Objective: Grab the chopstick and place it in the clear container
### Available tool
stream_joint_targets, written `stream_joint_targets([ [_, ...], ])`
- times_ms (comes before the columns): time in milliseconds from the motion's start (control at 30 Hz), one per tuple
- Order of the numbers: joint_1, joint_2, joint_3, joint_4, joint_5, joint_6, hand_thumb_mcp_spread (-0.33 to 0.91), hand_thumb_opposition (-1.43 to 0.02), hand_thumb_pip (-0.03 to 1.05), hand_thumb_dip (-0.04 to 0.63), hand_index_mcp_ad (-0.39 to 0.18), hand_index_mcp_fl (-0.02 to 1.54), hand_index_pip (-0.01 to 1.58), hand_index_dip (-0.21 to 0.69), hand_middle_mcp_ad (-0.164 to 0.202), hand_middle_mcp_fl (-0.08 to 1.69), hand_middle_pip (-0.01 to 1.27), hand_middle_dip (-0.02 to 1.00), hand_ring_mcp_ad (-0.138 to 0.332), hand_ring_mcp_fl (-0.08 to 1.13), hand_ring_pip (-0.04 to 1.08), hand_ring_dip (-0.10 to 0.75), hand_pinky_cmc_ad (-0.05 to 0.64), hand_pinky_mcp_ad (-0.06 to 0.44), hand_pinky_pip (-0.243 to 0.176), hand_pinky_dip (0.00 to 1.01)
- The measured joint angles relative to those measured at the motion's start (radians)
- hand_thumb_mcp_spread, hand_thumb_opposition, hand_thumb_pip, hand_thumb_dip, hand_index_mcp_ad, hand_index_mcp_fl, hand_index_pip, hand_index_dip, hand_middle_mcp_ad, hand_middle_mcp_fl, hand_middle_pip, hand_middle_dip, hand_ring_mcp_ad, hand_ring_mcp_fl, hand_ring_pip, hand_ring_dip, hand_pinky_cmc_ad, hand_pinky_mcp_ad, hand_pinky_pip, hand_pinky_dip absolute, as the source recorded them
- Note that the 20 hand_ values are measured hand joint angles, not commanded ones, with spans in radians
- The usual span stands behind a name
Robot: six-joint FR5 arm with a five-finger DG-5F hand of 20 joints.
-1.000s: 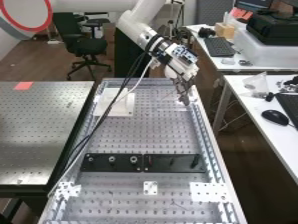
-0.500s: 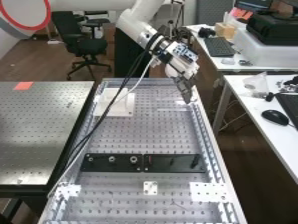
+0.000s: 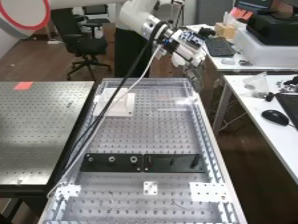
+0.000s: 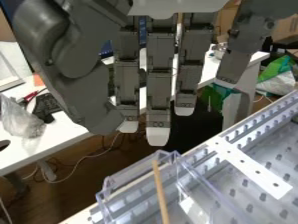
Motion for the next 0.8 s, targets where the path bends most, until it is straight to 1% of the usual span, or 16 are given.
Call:
stream_joint_targets([
  [133,-0.003,0.019,-0.016,0.008,0.014,-0.005,0.36,-0.85,0.8,0.349,-0.058,0.51,0.85,0.01,0.04,0.7,0.55,0.55,0.056,0.46,0.2,0.412,0.346,0.293,-0.075,0.64],
  [233,-0.005,0.04,-0.05,0.019,0.022,-0.003,0.36,-0.85,0.8,0.349,-0.058,0.5,0.83,0.01,0.042,0.7,0.54,0.55,0.056,0.46,0.21,0.412,0.349,0.297,-0.075,0.64],
  [267,-0.005,0.049,-0.066,0.024,0.024,0.0,0.36,-0.85,0.8,0.349,-0.058,0.49,0.83,0.01,0.04,0.7,0.54,0.55,0.056,0.44,0.22,0.412,0.349,0.297,-0.073,0.65],
  [300,-0.005,0.061,-0.085,0.032,0.028,0.002,0.36,-0.85,0.8,0.349,-0.058,0.49,0.82,0.01,0.04,0.7,0.54,0.55,0.056,0.44,0.21,0.412,0.349,0.297,-0.086,0.65],
  [333,-0.005,0.067,-0.095,0.037,0.03,0.003,0.36,-0.85,0.8,0.349,-0.058,0.49,0.82,0.01,0.04,0.71,0.53,0.55,0.056,0.44,0.21,0.412,0.346,0.297,-0.087,0.65],
  [400,-0.005,0.099,-0.146,0.072,0.039,0.004,0.36,-0.85,0.79,0.346,-0.056,0.49,0.79,0.01,0.044,0.71,0.53,0.55,0.054,0.43,0.22,0.412,0.346,0.297,-0.087,0.65],
  [433,-0.005,0.106,-0.157,0.081,0.041,0.004,0.36,-0.85,0.79,0.349,-0.059,0.49,0.79,0.01,0.04,0.7,0.52,0.55,0.052,0.43,0.21,0.412,0.346,0.297,-0.087,0.65],
  [500,-0.005,0.143,-0.216,0.138,0.047,0.001,0.35,-0.85,0.78,0.349,-0.056,0.44,0.75,0.01,0.04,0.66,0.52,0.55,0.054,0.41,0.22,0.412,0.346,0.297,-0.087,0.65],
  [533,-0.006,0.151,-0.228,0.152,0.048,0.0,0.34,-0.85,0.77,0.349,-0.056,0.43,0.73,0.01,0.042,0.63,0.51,0.55,0.051,0.41,0.22,0.412,0.346,0.297,-0.087,0.65],
  [600,-0.007,0.183,-0.282,0.215,0.049,-0.009,0.35,-0.84,0.76,0.332,-0.056,0.4,0.69,0.012,0.044,0.64,0.49,0.54,0.051,0.38,0.21,0.412,0.346,0.295,-0.087,0.65],
  [633,-0.007,0.188,-0.29,0.225,0.048,-0.01,0.33,-0.84,0.76,0.332,-0.058,0.41,0.65,0.012,0.04,0.63,0.46,0.54,0.07,0.36,0.21,0.412,0.346,0.297,-0.087,0.65],
  [667,-0.009,0.207,-0.323,0.265,0.046,-0.014,0.33,-0.84,0.76,0.33,-0.059,0.38,0.6,0.014,0.045,0.62,0.41,0.54,0.08,0.33,0.21,0.412,0.346,0.293,-0.087,0.65],
  [700,-0.011,0.223,-0.352,0.298,0.043,-0.017,0.32,-0.82,0.76,0.319,-0.052,0.36,0.58,0.014,0.044,0.59,0.38,0.54,0.094,0.32,0.21,0.412,0.349,0.295,-0.087,0.65],
  [733,-0.012,0.23,-0.363,0.311,0.042,-0.018,0.32,-0.82,0.75,0.314,-0.056,0.33,0.56,0.017,0.042,0.57,0.35,0.53,0.099,0.31,0.2,0.408,0.346,0.298,-0.087,0.65],
  [767,-0.015,0.247,-0.393,0.343,0.039,-0.02,0.31,-0.82,0.75,0.3,-0.056,0.32,0.53,0.012,0.047,0.55,0.32,0.53,0.115,0.31,0.2,0.407,0.349,0.295,-0.079,0.65],
  [800,-0.018,0.263,-0.422,0.373,0.036,-0.021,0.31,-0.82,0.74,0.3,-0.059,0.31,0.49,0.035,0.051,0.56,0.29,0.54,0.117,0.29,0.2,0.407,0.346,0.291,-0.075,0.65],
])
